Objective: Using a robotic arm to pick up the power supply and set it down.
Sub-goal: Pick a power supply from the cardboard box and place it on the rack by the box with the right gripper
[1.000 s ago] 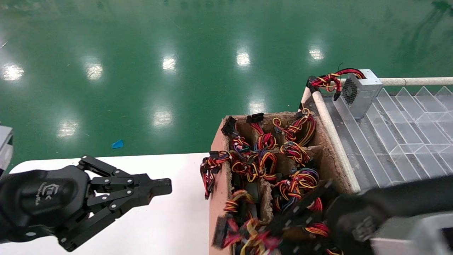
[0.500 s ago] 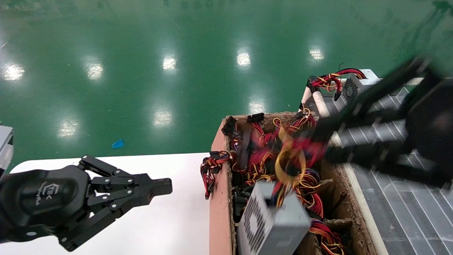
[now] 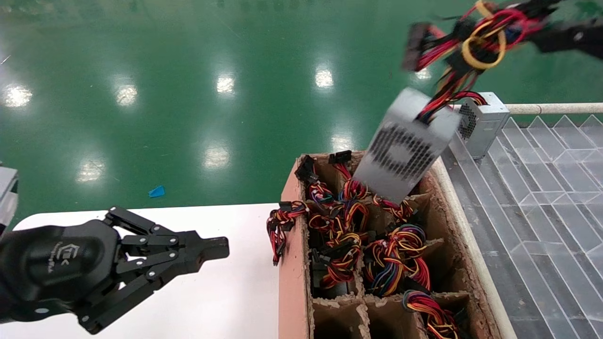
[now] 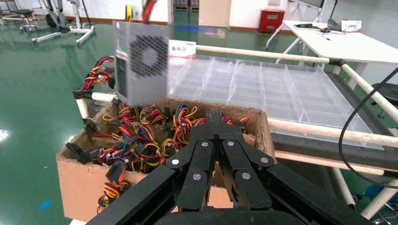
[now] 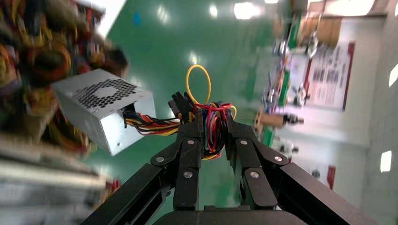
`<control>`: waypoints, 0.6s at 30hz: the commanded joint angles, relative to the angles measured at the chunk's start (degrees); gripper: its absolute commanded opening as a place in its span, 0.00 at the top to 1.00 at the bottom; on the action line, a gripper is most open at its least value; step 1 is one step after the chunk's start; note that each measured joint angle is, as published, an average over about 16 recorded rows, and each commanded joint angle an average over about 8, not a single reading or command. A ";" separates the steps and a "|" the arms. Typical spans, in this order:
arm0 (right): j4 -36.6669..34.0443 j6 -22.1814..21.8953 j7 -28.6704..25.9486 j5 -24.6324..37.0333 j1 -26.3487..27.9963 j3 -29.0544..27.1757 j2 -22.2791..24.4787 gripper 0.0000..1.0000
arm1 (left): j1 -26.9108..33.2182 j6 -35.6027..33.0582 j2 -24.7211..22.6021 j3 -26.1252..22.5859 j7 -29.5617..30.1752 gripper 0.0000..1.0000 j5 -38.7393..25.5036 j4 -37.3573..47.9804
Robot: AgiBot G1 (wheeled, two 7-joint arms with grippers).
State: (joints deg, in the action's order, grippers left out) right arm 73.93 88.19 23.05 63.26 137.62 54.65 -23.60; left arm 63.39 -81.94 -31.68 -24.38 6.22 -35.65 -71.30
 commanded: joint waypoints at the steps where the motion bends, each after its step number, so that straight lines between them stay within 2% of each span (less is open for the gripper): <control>1: -0.57 -0.27 0.01 3.01 1.28 0.42 -0.04 1.00 | 0.00 0.00 0.00 0.00 0.00 1.00 0.00 0.00; 7: -6.98 -1.37 2.45 8.11 0.63 1.85 0.06 1.00 | 0.00 0.00 0.00 0.00 0.00 1.00 0.00 0.00; 18: -20.96 -2.18 8.19 12.02 -1.16 3.47 -0.21 1.00 | 0.00 0.00 0.00 0.00 0.00 1.00 0.00 0.00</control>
State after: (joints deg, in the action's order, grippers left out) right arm 52.64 85.92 31.28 74.55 136.19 57.99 -24.17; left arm 63.39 -81.94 -31.68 -24.38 6.21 -35.65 -71.30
